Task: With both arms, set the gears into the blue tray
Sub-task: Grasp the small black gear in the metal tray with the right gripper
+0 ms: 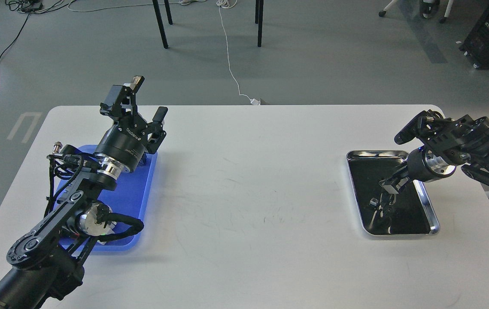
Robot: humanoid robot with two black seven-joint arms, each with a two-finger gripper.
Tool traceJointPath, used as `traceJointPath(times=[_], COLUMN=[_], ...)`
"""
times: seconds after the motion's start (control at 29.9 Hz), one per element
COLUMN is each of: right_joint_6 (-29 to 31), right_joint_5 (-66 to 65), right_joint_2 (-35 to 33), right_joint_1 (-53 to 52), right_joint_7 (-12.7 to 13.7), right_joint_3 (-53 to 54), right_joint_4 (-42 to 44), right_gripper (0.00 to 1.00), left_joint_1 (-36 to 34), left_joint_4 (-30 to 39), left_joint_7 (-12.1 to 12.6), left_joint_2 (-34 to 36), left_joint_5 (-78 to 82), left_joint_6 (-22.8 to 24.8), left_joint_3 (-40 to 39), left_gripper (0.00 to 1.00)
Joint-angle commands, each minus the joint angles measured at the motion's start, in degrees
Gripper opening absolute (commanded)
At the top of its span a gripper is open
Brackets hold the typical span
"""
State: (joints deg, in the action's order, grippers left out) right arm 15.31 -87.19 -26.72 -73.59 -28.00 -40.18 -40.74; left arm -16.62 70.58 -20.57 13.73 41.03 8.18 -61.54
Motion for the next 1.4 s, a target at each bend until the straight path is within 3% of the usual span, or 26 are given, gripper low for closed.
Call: traceJointPath(times=[0.0, 0.37, 0.63, 1.07, 1.37], right_joint_6=[0.0, 0.0, 0.0, 0.0, 0.2], right_joint_5=[0.0, 0.0, 0.0, 0.0, 0.0], right_joint_2=[0.9, 1.8, 2.7, 3.6, 3.7], right_joint_1=[0.2, 1.8, 2.2, 2.1, 2.1], right_joint_7=[0.0, 0.0, 0.0, 0.0, 0.0], right_joint_3=[0.0, -0.1, -0.1, -0.1, -0.1], right_joint_4=[0.8, 2.4, 3.1, 3.5, 3.9], right_gripper=[0.54, 0.5, 0.37, 0.36, 0.21], left_joint_1=[0.2, 0.2, 0.2, 0.2, 0.2], left_joint_4=[0.0, 0.1, 0.1, 0.1, 0.1], left_joint_7=[0.0, 0.0, -0.1, -0.1, -0.1], left_joint_2=[0.2, 0.2, 0.2, 0.2, 0.2], left_joint_5=[0.0, -0.1, -0.1, -0.1, -0.1], left_joint_6=[0.0, 0.0, 0.1, 0.1, 0.2], left_joint_3=[-0.2, -0.3, -0.3, -0.3, -0.3], left_gripper=[0.98, 0.98, 0.98, 0.98, 0.98])
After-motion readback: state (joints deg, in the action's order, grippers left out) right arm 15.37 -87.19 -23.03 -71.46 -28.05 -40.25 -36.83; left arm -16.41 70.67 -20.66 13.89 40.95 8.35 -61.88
